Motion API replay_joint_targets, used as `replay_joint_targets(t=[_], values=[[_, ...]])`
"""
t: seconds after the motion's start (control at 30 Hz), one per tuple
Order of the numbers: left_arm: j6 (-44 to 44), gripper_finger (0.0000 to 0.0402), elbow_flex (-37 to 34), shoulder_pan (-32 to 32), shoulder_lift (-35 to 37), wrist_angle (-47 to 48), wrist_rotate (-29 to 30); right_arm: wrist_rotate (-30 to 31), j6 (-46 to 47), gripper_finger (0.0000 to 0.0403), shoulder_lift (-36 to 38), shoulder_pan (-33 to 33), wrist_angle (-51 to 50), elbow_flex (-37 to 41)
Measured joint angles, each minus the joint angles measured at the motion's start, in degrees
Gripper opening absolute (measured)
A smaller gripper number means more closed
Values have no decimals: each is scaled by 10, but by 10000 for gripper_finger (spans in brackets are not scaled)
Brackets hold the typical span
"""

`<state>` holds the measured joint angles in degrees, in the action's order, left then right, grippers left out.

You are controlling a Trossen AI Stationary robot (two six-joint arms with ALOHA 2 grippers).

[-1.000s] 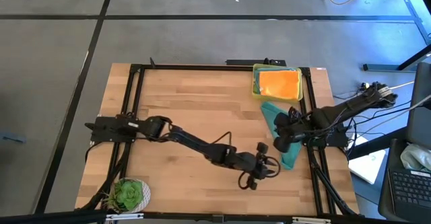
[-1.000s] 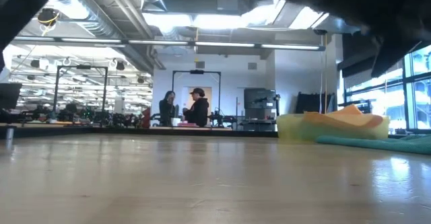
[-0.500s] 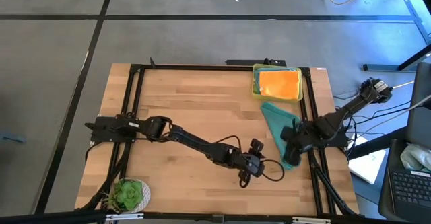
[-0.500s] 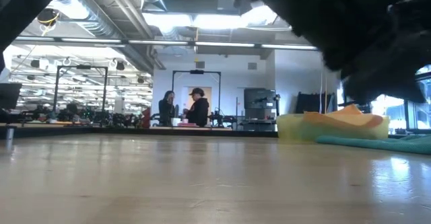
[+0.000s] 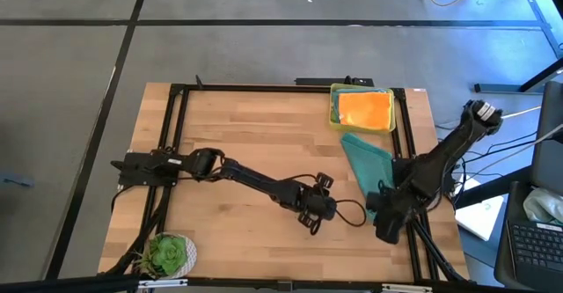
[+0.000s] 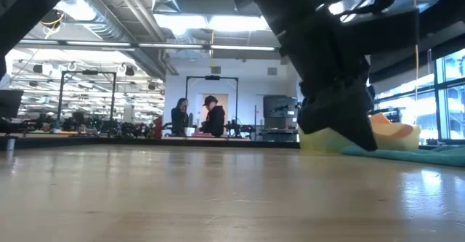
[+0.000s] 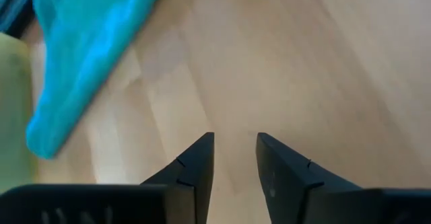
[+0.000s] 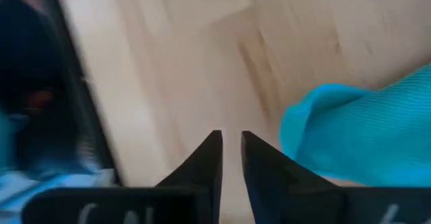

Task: Fold microfiber towels
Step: Fold the blue microfiber cloth

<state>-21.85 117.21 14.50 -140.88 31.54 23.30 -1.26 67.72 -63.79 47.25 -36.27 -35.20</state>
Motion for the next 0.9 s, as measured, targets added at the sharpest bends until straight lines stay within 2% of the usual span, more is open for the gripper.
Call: replay_joint_targets(t=[0.13,0.23,0.43,0.6,0.77,0.83,0.9], values=[[22,94,-1,12,7,48,26,-9,-10,90,-93,10,-1,0],[38,86,0,20,17,71,50,-36,-20,122,-148,14,-3,-5],[52,74,0,36,20,75,57,-26,-16,174,-191,14,17,-9],[78,71,0,47,22,97,66,-2,-1,173,-183,20,11,-15],[98,70,0,56,22,119,96,20,-10,154,-171,32,-137,-88],[104,70,0,56,22,119,99,52,-9,149,-171,43,-196,-110],[112,70,0,57,22,121,101,97,-8,147,-171,56,-195,-121]])
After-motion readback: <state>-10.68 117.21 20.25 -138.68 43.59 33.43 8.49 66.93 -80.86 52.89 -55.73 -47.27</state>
